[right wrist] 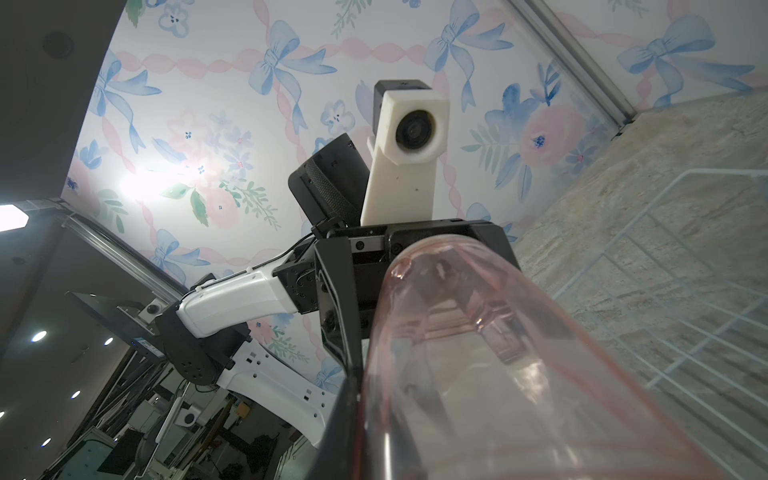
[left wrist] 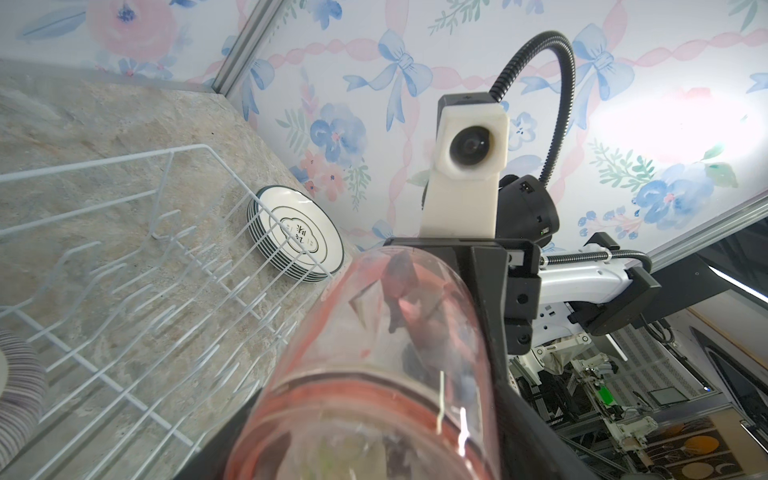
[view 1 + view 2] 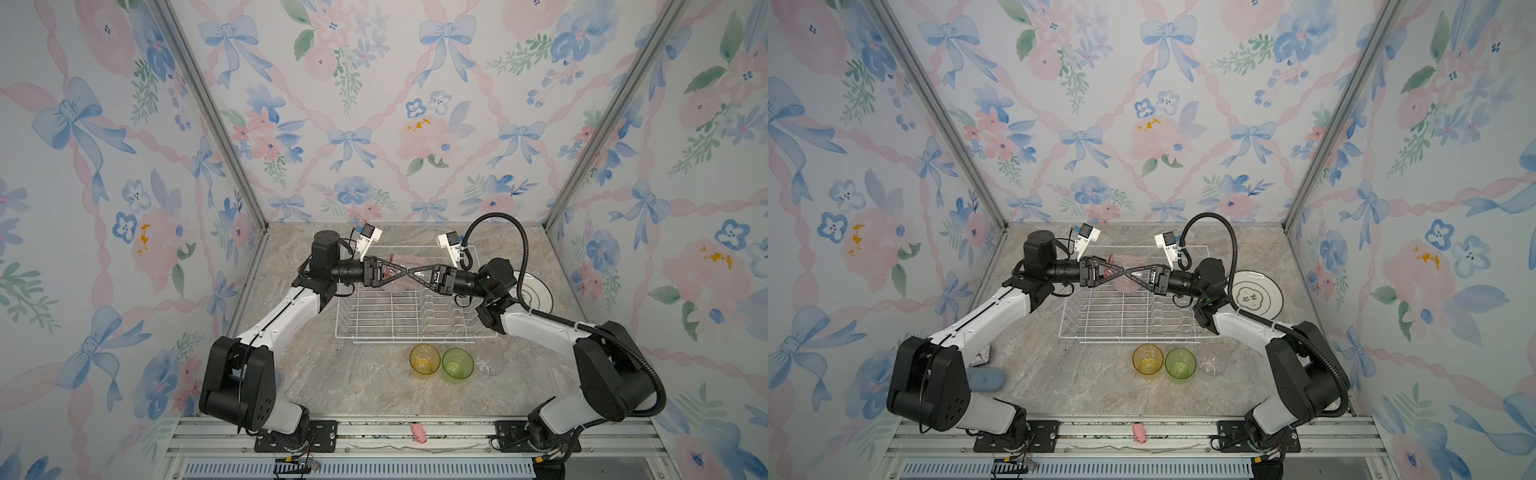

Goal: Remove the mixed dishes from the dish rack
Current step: 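Lower the pink cup toward the table with the right gripper while the left draws back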

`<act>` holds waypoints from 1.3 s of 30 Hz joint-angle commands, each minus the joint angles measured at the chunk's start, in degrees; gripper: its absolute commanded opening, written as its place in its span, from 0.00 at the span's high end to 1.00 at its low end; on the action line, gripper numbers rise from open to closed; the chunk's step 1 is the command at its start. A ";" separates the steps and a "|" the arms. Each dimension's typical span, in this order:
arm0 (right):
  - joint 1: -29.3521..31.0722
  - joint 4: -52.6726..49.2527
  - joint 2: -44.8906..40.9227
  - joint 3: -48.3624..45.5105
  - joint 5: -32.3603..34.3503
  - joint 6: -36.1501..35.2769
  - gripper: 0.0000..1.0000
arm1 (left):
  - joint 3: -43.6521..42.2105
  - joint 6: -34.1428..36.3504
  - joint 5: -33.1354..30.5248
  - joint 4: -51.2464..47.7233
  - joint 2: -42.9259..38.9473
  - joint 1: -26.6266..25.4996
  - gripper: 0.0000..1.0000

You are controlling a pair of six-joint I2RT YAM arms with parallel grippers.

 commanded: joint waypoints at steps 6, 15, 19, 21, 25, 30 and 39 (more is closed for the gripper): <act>0.21 -1.04 -0.83 1.01 -0.29 -0.45 0.99 | -0.35 -0.06 0.47 2.76 -5.11 1.49 0.15; 4.34 -48.14 -14.65 7.49 0.92 -30.98 1.00 | 5.92 16.55 -15.83 -24.93 -10.94 6.74 0.15; 14.40 -88.31 -16.61 20.45 16.64 -56.69 0.99 | 4.84 18.99 -18.67 -30.02 -13.64 6.67 0.18; 20.51 -100.87 -14.89 25.15 23.99 -62.76 0.99 | 3.96 18.99 -21.64 -31.84 -15.66 6.47 0.20; 31.44 -112.18 -9.61 30.19 35.91 -66.35 0.99 | 4.75 19.24 -39.20 -39.44 -18.18 5.31 0.22; 37.90 -116.81 -0.48 33.62 44.53 -66.14 1.00 | 4.70 19.19 -56.15 -45.41 -20.42 2.33 0.22; 43.87 -120.48 16.79 41.23 52.04 -68.35 1.00 | 0.53 19.25 -62.94 -46.91 -21.90 1.22 0.19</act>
